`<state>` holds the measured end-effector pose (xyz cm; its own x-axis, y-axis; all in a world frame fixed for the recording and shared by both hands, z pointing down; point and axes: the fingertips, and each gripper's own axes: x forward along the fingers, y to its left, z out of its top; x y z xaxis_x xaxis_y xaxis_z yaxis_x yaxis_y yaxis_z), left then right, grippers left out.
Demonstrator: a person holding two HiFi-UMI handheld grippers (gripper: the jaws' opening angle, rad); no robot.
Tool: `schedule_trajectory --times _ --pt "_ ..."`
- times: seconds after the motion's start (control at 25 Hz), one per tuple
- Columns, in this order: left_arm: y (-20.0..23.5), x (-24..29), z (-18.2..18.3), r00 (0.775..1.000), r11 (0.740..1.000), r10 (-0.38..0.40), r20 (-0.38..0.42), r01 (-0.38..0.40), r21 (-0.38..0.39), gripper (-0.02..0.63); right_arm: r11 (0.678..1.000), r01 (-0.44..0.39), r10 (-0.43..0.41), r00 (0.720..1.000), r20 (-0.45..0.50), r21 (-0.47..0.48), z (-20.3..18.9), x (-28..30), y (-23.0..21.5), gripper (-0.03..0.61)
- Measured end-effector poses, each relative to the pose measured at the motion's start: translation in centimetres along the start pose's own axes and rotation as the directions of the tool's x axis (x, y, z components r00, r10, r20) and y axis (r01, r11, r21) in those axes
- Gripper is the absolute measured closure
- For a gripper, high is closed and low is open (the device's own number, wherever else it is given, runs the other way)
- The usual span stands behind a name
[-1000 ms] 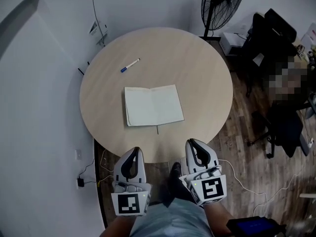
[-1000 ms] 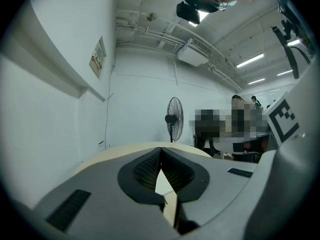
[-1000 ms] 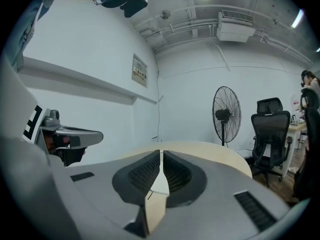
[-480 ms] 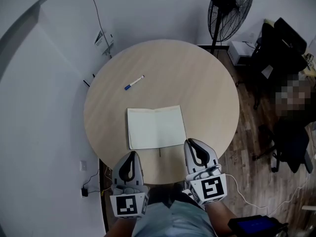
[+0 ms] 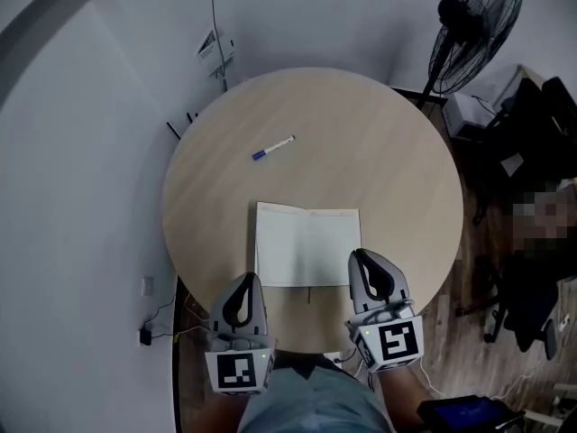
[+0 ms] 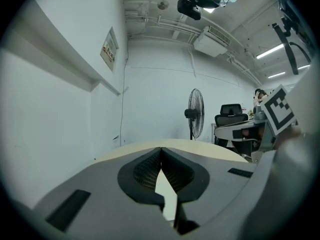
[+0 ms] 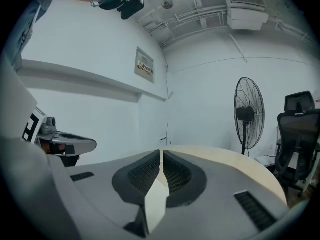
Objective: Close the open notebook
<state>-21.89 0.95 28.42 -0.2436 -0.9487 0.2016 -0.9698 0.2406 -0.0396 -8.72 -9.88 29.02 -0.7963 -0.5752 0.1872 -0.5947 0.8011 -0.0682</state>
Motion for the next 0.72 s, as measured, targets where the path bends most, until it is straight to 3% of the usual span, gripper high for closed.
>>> schedule_trajectory --times 0.32,0.48,0.72 --pt "2.5 3.1 -3.5 0.997 0.998 -0.030 -0.076 0.026 -0.059 0.585 0.999 -0.032 0.032 0.998 -0.047 0.014 -1.9 4.3 0.8 0.529" --pt "2.1 4.7 -6.0 0.989 0.991 -0.091 -0.113 0.079 -0.105 0.450 0.999 -0.044 0.046 0.997 -0.069 0.020 -3.6 5.9 0.9 0.529" --pt "2.4 6.4 -10.0 0.976 0.980 -0.132 -0.176 0.102 -0.168 0.352 0.998 -0.047 0.050 0.993 -0.107 0.030 -5.7 7.4 0.9 0.529"
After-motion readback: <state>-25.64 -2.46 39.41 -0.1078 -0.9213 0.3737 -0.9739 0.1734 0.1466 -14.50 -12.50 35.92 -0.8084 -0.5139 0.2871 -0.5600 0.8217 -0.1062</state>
